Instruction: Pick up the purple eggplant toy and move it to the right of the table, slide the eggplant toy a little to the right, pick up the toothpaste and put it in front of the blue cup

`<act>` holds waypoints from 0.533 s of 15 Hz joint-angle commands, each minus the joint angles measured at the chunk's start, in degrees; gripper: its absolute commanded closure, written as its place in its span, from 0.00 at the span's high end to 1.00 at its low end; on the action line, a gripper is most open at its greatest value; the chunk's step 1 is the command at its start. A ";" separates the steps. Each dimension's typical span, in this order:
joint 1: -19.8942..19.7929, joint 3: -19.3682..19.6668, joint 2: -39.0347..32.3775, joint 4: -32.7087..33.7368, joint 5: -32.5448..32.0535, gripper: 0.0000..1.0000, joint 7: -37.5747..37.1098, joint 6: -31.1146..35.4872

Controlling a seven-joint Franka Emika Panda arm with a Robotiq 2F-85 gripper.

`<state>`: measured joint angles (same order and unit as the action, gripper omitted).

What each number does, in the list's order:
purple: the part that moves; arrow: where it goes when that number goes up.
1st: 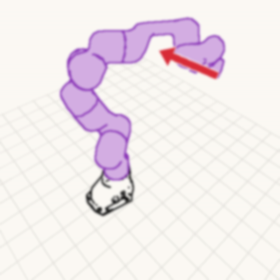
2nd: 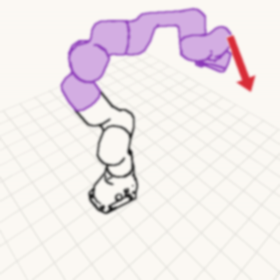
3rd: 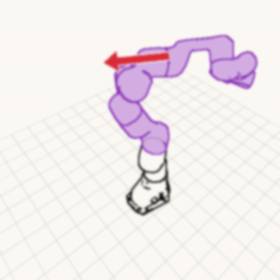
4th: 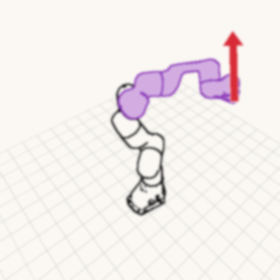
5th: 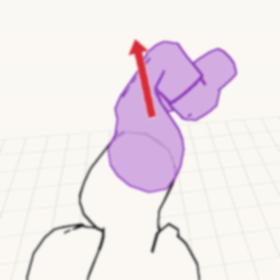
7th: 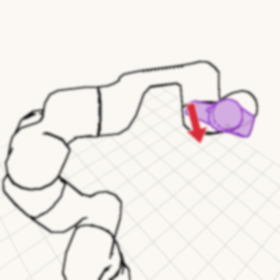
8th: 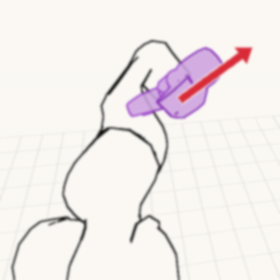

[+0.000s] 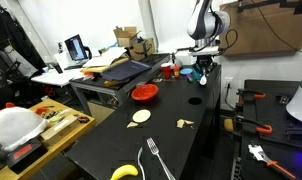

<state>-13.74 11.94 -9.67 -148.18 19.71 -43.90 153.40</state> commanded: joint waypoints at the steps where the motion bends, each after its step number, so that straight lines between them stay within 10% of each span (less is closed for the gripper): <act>1: -1.01 0.71 -2.68 2.19 3.70 0.04 5.08 0.07; 8: -2.42 3.49 -5.90 3.78 3.73 0.04 7.96 -0.18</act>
<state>-15.52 14.44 -14.91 -145.32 22.27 -38.25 153.40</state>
